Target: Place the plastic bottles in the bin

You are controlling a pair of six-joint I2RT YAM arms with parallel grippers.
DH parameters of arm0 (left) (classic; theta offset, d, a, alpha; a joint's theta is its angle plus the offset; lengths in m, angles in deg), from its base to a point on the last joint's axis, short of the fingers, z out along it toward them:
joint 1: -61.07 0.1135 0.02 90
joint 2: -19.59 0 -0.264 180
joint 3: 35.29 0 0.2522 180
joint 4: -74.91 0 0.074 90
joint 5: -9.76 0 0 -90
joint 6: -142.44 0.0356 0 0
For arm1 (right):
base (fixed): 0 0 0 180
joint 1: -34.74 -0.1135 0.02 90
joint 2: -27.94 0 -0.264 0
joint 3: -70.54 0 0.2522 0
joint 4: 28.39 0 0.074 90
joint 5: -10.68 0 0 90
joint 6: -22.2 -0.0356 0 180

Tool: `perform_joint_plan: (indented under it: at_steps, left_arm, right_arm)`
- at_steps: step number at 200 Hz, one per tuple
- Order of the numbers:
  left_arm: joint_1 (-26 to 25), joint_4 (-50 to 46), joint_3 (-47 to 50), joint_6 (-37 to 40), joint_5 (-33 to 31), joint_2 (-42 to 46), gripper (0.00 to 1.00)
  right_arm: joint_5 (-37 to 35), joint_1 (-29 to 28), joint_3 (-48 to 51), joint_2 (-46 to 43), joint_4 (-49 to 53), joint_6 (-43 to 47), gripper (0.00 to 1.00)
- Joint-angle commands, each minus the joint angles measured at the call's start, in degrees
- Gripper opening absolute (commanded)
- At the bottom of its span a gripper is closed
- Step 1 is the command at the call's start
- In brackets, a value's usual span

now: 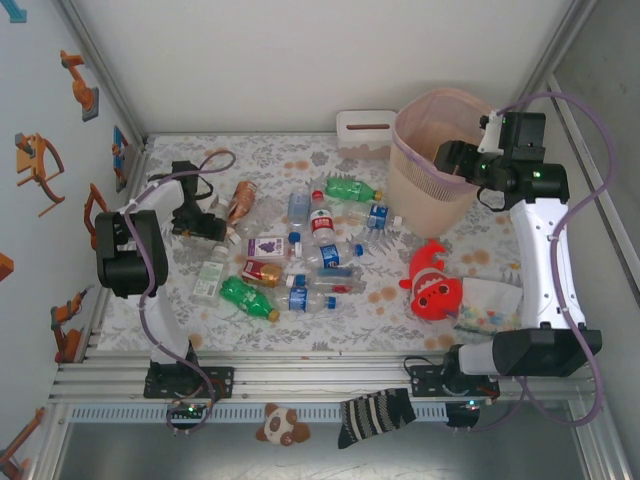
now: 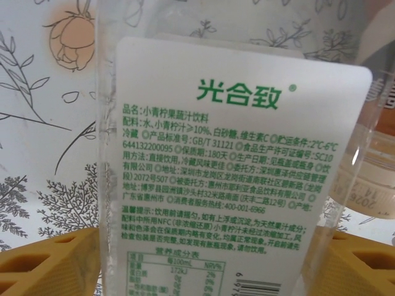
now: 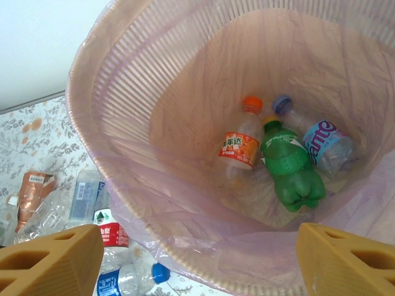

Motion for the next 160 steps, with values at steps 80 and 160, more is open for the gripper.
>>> perform_joint_plan:
  at_steps: [80, 160]
  left_arm:
    - [0.2, -1.41, -1.82, 0.9, 0.99, -0.56, 0.67]
    - [0.2, 0.82, 0.18, -1.72, 3.48, 8.87, 0.62]
  right_arm:
    - [1.3, 0.21, 1.49, -2.29, -1.81, -1.6, 0.8]
    - [1.04, 0.21, 0.41, -4.46, 0.4, -1.39, 0.8]
